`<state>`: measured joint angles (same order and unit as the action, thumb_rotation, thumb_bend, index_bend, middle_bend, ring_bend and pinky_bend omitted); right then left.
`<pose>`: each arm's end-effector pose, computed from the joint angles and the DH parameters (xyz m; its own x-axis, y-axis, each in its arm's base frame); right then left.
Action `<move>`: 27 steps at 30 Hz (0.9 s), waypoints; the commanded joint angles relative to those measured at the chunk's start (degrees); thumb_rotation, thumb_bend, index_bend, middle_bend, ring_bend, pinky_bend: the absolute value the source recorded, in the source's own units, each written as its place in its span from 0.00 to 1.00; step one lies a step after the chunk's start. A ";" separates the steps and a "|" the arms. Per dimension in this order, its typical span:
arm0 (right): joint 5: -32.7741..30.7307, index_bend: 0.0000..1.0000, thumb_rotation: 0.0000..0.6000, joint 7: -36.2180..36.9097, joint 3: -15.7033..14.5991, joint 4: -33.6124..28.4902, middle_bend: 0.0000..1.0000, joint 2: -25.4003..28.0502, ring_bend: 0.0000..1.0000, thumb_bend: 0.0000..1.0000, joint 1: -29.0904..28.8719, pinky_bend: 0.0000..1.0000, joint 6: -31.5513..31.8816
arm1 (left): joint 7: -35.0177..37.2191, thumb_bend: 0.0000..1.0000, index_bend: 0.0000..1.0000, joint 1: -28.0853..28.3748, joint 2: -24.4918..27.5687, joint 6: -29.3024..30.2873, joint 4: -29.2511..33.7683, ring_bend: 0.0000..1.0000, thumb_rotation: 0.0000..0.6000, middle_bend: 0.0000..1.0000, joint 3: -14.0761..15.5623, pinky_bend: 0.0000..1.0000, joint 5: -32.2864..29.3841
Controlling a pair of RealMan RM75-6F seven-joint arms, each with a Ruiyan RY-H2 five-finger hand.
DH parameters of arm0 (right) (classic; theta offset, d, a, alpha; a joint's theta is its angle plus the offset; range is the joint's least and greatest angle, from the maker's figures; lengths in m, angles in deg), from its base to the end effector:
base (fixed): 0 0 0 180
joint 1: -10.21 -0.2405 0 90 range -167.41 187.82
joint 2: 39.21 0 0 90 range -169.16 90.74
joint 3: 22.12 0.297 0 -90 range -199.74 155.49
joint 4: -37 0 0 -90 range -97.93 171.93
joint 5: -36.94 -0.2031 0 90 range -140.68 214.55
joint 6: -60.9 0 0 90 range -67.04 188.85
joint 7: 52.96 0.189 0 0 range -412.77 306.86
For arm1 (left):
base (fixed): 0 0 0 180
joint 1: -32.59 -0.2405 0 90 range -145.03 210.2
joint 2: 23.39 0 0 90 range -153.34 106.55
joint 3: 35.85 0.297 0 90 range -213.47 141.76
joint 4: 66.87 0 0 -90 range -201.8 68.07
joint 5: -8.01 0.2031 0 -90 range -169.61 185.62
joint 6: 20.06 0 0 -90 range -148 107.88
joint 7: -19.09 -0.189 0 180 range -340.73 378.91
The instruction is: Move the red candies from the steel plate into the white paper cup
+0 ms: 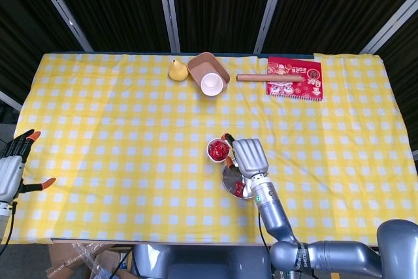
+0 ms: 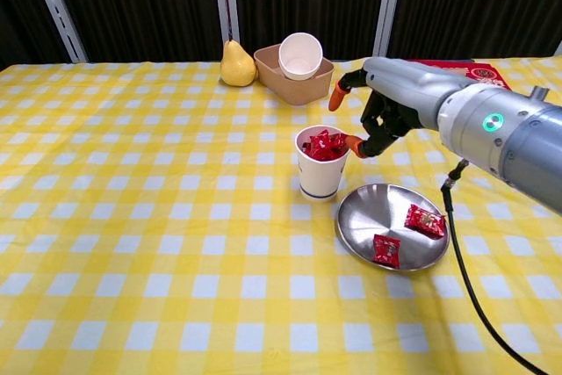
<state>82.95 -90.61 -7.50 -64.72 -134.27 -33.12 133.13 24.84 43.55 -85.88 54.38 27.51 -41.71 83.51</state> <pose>-0.1156 -0.3787 -0.0299 0.2825 -0.2538 0.9251 -0.9515 -0.1962 0.2368 -0.3506 0.2732 0.1793 0.2561 0.0887 0.9626 0.9619 0.0749 -0.2629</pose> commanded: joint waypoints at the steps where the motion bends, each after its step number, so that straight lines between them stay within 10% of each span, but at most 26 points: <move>1: 1.38 0.29 1.00 0.33 -3.40 -1.80 0.85 2.00 0.92 0.48 2.38 0.95 1.08 | -0.39 0.00 0.01 -0.06 -0.14 0.40 -0.09 0.00 1.00 0.00 0.06 0.00 0.35; 8: 12.02 0.29 1.00 3.80 -10.01 -2.39 0.84 7.53 0.87 0.48 7.53 0.87 4.81 | -0.81 0.00 0.02 -0.35 -0.71 1.61 -0.84 0.00 1.00 0.00 0.15 0.00 1.23; 17: 22.57 0.00 1.00 14.12 -17.67 -1.10 0.04 20.51 0.00 0.45 16.16 0.06 8.52 | -3.33 0.00 0.01 -0.55 -1.65 3.59 -2.19 0.00 1.00 0.00 0.73 0.00 3.65; 27: 29.51 0.00 1.00 22.88 -20.32 5.66 0.00 26.22 0.00 0.36 24.48 0.00 14.74 | -9.01 0.00 0.00 -0.97 -3.72 6.58 -4.52 0.00 1.00 0.00 0.91 0.00 5.25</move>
<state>111.51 -69.50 -27.56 -60.29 -108.66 -10.11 146.87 16.40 42.70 -89.20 60.48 23.32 -40.74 88.61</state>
